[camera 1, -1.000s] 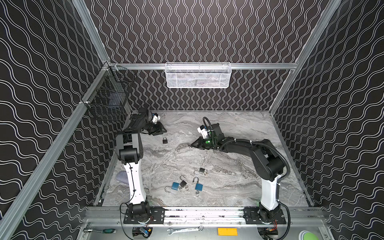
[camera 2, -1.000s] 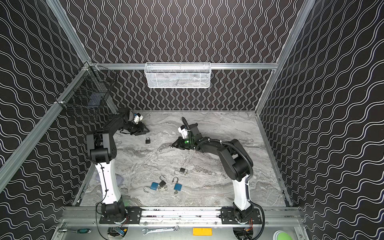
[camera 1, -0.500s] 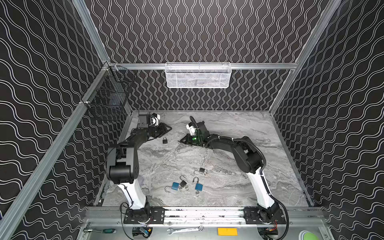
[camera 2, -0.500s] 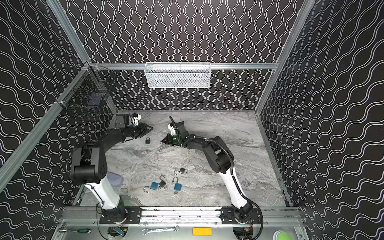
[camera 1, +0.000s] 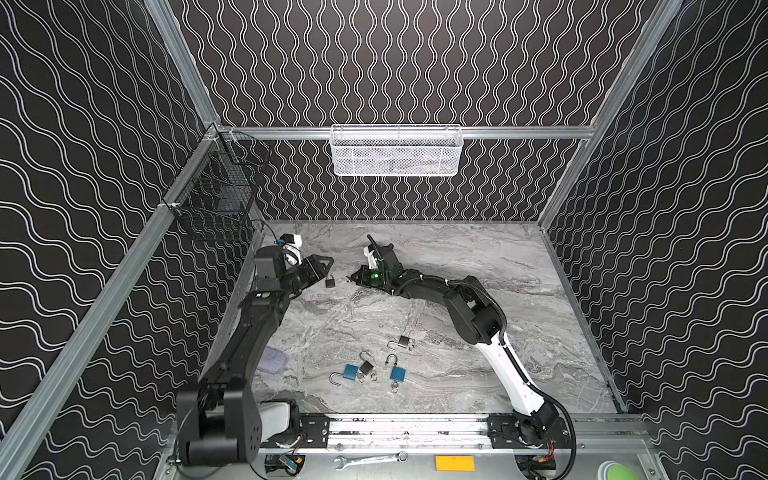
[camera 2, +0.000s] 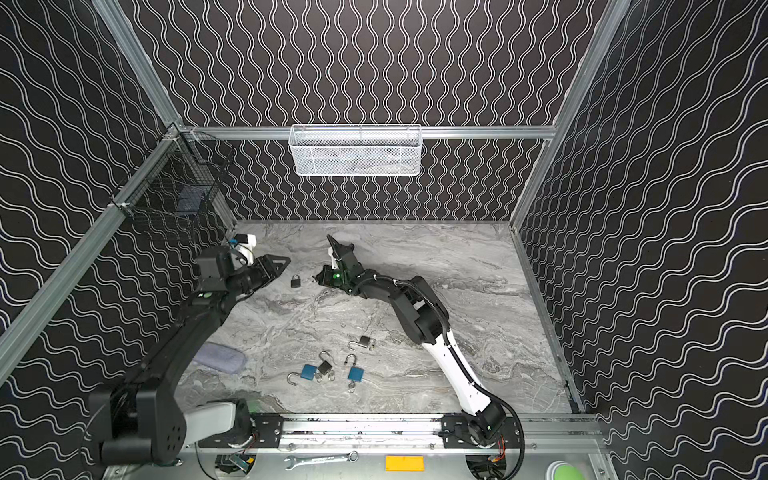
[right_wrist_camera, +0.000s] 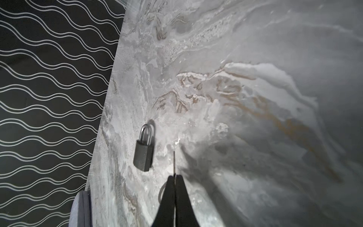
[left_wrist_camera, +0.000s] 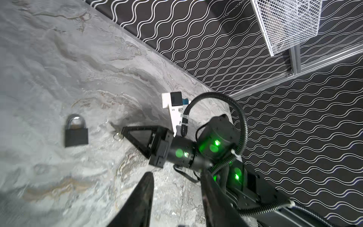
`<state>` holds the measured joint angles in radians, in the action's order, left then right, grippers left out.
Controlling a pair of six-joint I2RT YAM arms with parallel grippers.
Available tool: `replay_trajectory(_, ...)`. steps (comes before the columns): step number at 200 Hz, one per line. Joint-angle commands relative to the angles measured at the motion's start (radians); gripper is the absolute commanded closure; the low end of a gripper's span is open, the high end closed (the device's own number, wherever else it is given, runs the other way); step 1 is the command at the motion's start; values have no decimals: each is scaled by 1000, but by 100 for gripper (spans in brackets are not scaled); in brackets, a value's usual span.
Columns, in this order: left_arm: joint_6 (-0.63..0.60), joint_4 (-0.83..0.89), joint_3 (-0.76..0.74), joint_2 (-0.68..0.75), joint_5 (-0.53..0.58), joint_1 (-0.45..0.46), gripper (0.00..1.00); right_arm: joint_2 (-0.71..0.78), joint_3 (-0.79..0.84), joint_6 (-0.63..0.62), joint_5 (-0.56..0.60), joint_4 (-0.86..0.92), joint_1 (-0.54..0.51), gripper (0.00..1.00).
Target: Lock with the key
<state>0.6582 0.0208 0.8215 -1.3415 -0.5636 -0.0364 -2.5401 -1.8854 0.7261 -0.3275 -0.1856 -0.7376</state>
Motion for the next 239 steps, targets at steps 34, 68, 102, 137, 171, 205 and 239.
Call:
replay_trajectory(34, 40, 86, -59, 203, 99, 0, 53, -48, -70, 47, 23, -31, -17, 100)
replay_trajectory(68, 46, 87, -83, 256, 101, -1, 52, -64, -78, 60, 27, -35, -25, 100)
replay_trajectory(102, 63, 67, -98, 275, 98, 0, 52, -78, -93, 61, 15, -19, -28, 100)
replay_trajectory(137, 78, 44, -105, 270, 77, 0, 52, -71, -74, 57, 18, -18, -27, 92)
replay_trajectory(171, 76, 55, -102, 268, 82, -1, 51, -66, -49, 66, -6, -54, -27, 80)
replay_trajectory(205, 72, 89, -107, 282, 98, 0, 49, -55, -37, 64, -13, -60, -26, 60)
replay_trajectory(239, 65, 130, -116, 301, 94, 0, 47, -30, -24, 67, -15, -64, -26, 33)
